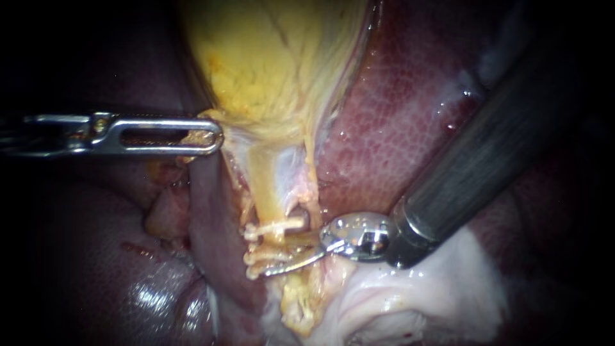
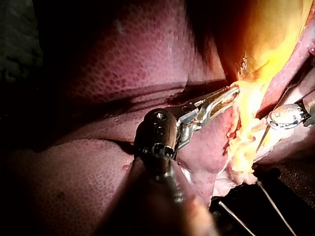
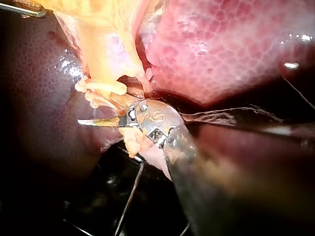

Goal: Go to the cutting position left tube

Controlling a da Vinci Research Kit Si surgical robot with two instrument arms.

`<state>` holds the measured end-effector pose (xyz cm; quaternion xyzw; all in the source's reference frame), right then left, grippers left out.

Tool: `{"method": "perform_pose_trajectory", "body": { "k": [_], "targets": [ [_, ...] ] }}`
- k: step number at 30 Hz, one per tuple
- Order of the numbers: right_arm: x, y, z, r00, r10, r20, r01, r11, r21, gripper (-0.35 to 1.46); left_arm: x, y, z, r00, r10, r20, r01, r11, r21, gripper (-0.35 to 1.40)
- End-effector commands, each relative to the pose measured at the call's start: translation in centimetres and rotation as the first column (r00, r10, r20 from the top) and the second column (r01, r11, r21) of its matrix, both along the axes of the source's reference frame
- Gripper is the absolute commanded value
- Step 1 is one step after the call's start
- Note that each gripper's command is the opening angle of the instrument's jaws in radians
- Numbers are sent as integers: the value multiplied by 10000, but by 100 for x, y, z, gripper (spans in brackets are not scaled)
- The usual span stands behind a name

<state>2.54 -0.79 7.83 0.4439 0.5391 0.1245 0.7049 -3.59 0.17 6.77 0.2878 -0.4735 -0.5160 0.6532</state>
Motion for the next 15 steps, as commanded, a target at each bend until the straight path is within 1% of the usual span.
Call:
{"method": "perform_pose_trajectory", "body": {
  "k": [1,4,8,13,15],
  "targets": [
    [3,-2,2,10000,1,-3,-1,10000,44,140,-2,-1,1,10000,-18,-25,18,10000,-11,-35],
    [12,-3,6,10000,78,1,-78,9999,87,140,-7,-3,5,10000,-43,-48,43,10000,-37,-35],
    [23,-1,9,9997,200,-154,-197,9997,154,140,-12,-5,9,9999,-70,-73,70,10000,-68,-35],
    [35,1,12,9994,264,-220,-259,9994,247,140,-14,-5,10,10000,-56,-59,56,10000,-65,-35],
    [36,2,13,9994,237,-270,-230,9994,258,140,-14,-5,10,10000,-57,-60,57,10000,-65,-35]
  ]
}}
